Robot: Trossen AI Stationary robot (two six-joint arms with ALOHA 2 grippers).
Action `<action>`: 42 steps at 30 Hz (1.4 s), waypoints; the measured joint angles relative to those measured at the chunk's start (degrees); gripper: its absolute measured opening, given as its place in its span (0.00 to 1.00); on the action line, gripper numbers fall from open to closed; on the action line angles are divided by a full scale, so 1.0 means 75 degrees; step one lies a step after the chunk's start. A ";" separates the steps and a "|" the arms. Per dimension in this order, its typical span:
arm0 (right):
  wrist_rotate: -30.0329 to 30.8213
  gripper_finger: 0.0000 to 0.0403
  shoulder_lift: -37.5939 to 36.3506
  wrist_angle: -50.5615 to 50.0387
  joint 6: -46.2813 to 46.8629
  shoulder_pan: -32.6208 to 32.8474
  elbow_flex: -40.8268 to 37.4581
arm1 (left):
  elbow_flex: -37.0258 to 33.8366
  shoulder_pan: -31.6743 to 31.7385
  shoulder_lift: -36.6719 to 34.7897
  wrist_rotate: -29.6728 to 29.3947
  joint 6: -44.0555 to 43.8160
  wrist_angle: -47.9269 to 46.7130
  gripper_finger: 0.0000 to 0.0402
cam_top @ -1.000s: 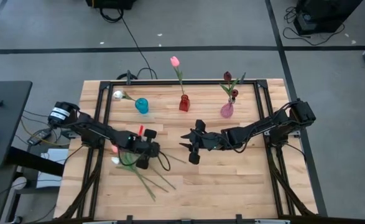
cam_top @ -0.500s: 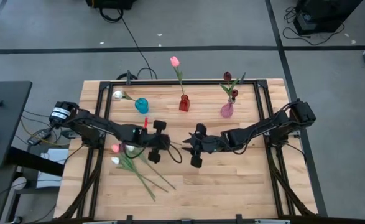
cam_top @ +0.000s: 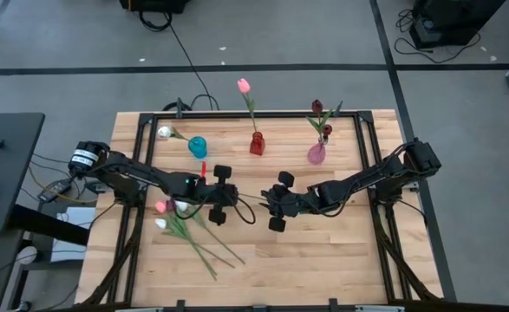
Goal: Sort flowers into vase by color
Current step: Put the right pink flower into the red vase
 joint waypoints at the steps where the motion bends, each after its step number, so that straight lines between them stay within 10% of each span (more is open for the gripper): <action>1: 0.0001 0.35 0.0000 -0.0032 0.0000 -0.0001 0.0000 | 0.0000 0.0000 0.0000 -0.0004 -0.0003 0.0003 0.00; 11: -0.0173 0.04 0.0000 -0.0575 0.0047 -0.0085 0.0000 | 0.0000 -0.0003 -0.0006 -0.0005 -0.0003 0.0096 0.00; 29: 0.0488 0.01 0.0000 -0.0690 0.0851 -0.0122 0.0003 | -0.0048 -0.0439 -0.0785 -0.0336 -0.1075 0.0241 0.23; 42: 0.2495 0.01 0.0000 0.1210 0.0054 0.0286 0.0003 | -0.4413 -0.0829 -0.1174 0.0456 -0.2968 0.9126 0.22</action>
